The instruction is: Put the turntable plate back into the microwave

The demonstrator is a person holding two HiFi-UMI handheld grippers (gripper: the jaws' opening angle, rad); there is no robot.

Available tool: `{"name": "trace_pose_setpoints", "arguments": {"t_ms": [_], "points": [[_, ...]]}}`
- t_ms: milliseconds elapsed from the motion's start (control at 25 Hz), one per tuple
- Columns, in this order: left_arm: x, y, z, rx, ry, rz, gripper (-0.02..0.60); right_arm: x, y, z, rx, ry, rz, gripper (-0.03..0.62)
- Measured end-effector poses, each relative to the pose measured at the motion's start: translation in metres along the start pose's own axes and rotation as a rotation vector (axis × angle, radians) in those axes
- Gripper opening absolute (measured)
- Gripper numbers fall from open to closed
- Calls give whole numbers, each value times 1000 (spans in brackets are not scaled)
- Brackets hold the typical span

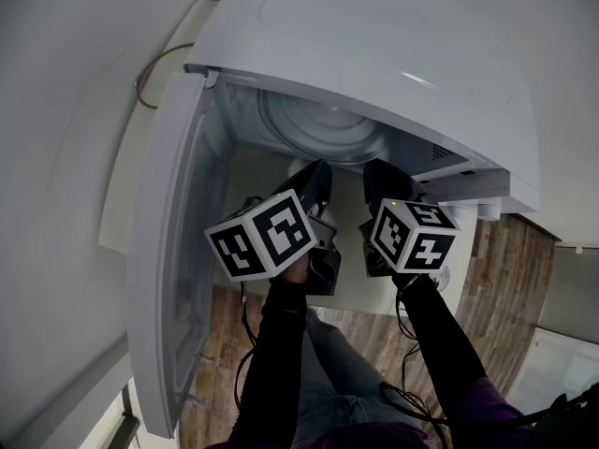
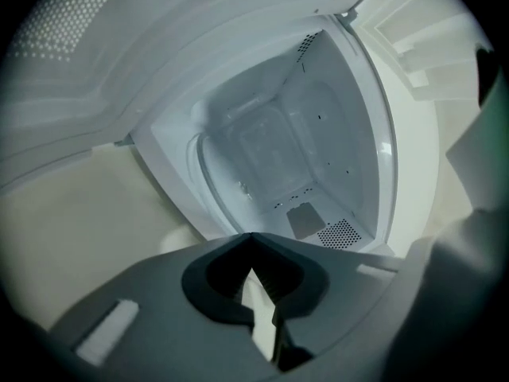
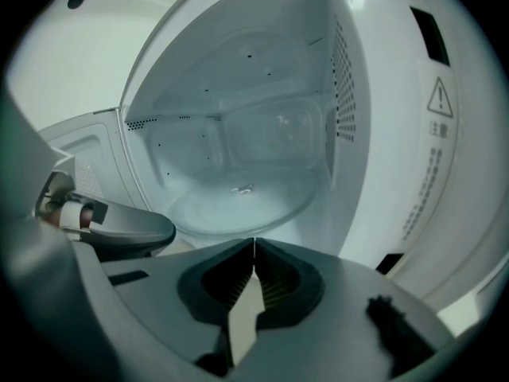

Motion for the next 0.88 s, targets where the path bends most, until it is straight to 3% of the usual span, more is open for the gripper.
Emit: {"name": "trace_pose_setpoints", "arguments": {"t_ms": [480,680,880], "points": [[13,8,4,-58,3,-16,5,9,4,4,-19,24,-20,12],[12,9,2,3,-9,1,5,3,5,3,-39,27,-30,12],[15,8,3,15,-5,4,5,-7,11,6,-33,13,-23,12]]}}
Point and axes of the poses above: the fingertips, and each gripper's own axes: x forward along the fingers, y to its left, z out of its top, the point moved 2 cm from there along -x, backward along the fingers, and after that the axes turned 1 degree about -x, right-handed, at the moved point
